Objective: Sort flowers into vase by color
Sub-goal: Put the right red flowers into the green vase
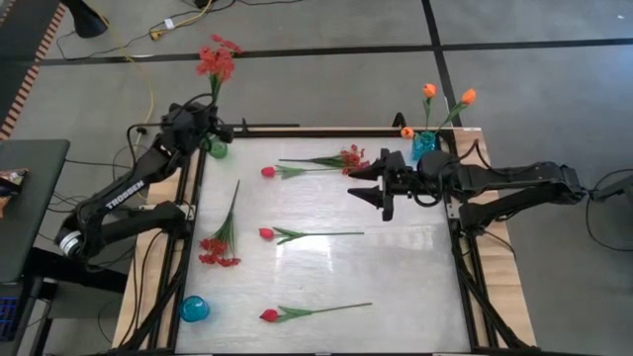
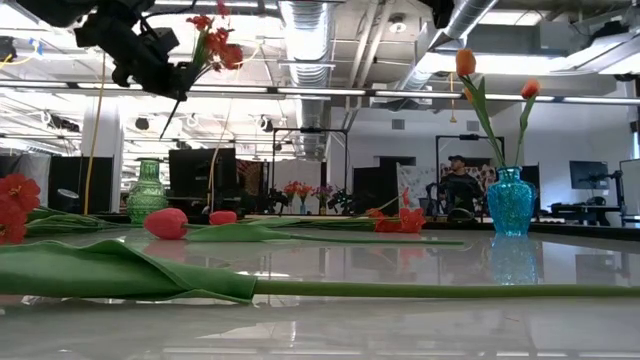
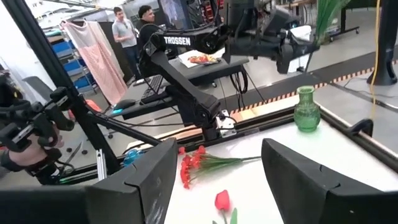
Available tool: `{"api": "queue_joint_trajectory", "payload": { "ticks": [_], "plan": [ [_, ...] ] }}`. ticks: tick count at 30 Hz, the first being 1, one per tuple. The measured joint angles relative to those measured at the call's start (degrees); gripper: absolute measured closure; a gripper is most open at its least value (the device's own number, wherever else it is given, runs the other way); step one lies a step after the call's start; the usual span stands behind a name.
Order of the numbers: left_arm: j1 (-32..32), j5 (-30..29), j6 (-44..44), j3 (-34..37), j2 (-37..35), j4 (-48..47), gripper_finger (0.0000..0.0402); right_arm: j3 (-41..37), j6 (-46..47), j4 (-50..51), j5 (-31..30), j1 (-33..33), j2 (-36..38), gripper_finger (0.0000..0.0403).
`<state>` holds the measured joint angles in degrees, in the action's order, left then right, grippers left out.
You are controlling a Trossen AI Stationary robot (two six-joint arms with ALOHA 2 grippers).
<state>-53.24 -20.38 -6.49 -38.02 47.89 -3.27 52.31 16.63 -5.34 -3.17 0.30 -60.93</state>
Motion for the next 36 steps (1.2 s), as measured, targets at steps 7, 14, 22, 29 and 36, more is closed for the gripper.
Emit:
{"api": "queue_joint_trajectory", "payload": {
  "ticks": [7, 14, 22, 29, 36],
  "plan": [
    [0.1, 1.9, 1.8, 0.0, -2.4, -1.8, 0.0397, 0.0, 0.0, -0.9, 0.1, 1.3, -1.6, 0.0143],
    [3.5, 8.1, 5.0, 0.0, -8.2, -0.2, 0.0397, 0.0, -2.0, -9.8, 0.0, 1.1, -6.1, 0.0143],
    [7.9, 23.9, 11.6, 0.0, -12.6, 1.0, 0.0397, 9.8, -3.6, -17.2, 5.1, -6.9, -20.0, 0.0143],
    [10.4, 30.2, 13.3, 0.0, -12.7, 0.7, 0.0397, 29.8, -3.5, -11.8, 16.6, -14.2, -36.0, 0.0143],
    [10.8, 30.6, 15.7, 0.0, -12.6, -0.9, 0.0398, 49.0, -3.6, -7.0, 25.4, -19.0, -50.8, 0.0143]
  ]
}}
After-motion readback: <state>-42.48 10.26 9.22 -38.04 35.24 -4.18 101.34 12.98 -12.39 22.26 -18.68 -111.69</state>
